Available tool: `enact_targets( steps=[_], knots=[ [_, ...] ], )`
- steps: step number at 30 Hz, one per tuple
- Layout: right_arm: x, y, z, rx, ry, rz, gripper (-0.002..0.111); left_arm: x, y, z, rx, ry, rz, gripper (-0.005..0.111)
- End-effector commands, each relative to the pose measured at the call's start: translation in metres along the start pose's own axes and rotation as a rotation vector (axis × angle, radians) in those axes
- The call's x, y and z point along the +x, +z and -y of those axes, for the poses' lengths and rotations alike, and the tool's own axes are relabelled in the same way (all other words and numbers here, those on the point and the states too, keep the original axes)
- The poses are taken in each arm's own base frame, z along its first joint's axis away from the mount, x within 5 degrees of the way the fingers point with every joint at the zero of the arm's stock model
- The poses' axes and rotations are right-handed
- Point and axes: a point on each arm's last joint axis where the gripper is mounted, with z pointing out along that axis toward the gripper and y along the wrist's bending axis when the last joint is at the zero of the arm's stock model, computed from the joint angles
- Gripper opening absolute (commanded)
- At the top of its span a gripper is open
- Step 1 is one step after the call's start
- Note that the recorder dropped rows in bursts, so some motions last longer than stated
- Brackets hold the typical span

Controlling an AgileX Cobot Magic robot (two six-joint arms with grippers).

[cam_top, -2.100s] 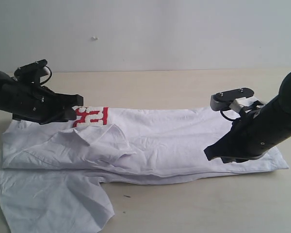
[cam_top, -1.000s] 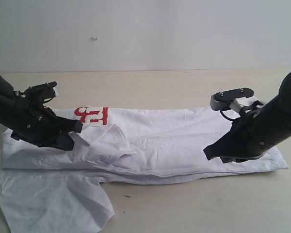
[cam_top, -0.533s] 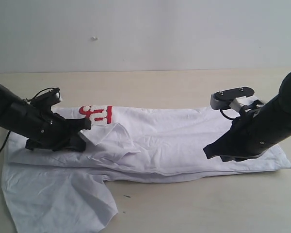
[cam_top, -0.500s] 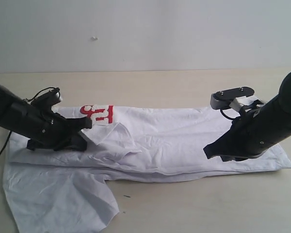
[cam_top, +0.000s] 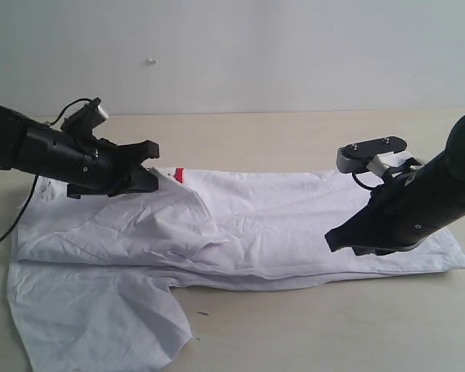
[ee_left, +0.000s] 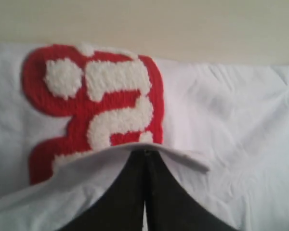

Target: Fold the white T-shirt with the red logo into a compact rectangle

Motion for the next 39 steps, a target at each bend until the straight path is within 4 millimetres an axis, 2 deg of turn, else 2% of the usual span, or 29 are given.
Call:
enact_targets(
  steps=[1, 3, 6, 8, 9, 11, 13, 16, 20, 22, 26, 31, 35, 39],
  knots=[
    [0.000, -0.002, 0.001, 0.003, -0.002, 0.013, 0.000, -0.012, -0.002, -0.007, -0.094, 0.067, 0.085, 0.000],
    [0.000, -0.002, 0.001, 0.003, -0.002, 0.012, 0.000, -0.015, -0.004, -0.010, -0.109, 0.096, 0.098, 0.007],
    [0.000, -0.002, 0.001, 0.002, -0.002, 0.009, 0.000, -0.024, -0.019, -0.010, 0.008, 0.086, 0.073, 0.037],
    [0.002, -0.002, 0.000, -0.005, 0.000, -0.005, 0.000, -0.029, -0.035, -0.008, 0.091, 0.070, 0.060, 0.047],
    [0.002, -0.002, 0.000, -0.006, 0.000, -0.007, 0.000, -0.031, -0.045, -0.009, 0.114, 0.046, 0.049, 0.044],
    [0.001, -0.002, 0.000, -0.004, 0.000, -0.001, 0.000, -0.026, -0.061, -0.009, 0.194, 0.015, -0.042, 0.022],
    [0.001, -0.002, 0.000, -0.001, 0.000, 0.005, 0.000, -0.016, -0.060, -0.002, 0.280, 0.041, -0.145, 0.000],
    [0.001, -0.002, 0.000, -0.003, 0.002, 0.002, 0.000, -0.008, -0.040, 0.006, 0.263, 0.053, -0.169, 0.000],
    [0.001, -0.002, 0.000, -0.005, 0.002, -0.002, 0.000, -0.002, -0.005, 0.009, 0.121, 0.062, -0.099, 0.000],
    [0.001, -0.002, 0.000, -0.005, 0.002, -0.002, 0.000, -0.002, 0.007, 0.006, 0.060, 0.058, -0.054, 0.000],
    [0.002, -0.002, 0.000, -0.009, 0.004, -0.010, 0.000, -0.006, 0.023, -0.004, -0.040, 0.082, 0.021, 0.000],
    [0.002, -0.002, -0.001, -0.010, 0.004, -0.012, 0.000, -0.018, 0.040, -0.010, -0.026, -0.013, 0.078, 0.000],
    [0.002, -0.002, 0.000, -0.007, 0.004, -0.005, 0.000, -0.021, 0.038, -0.003, 0.031, -0.001, 0.068, 0.000],
    [0.002, -0.002, 0.000, -0.007, 0.004, -0.005, 0.000, -0.031, 0.009, 0.006, 0.117, 0.093, 0.037, 0.000]
  ],
)
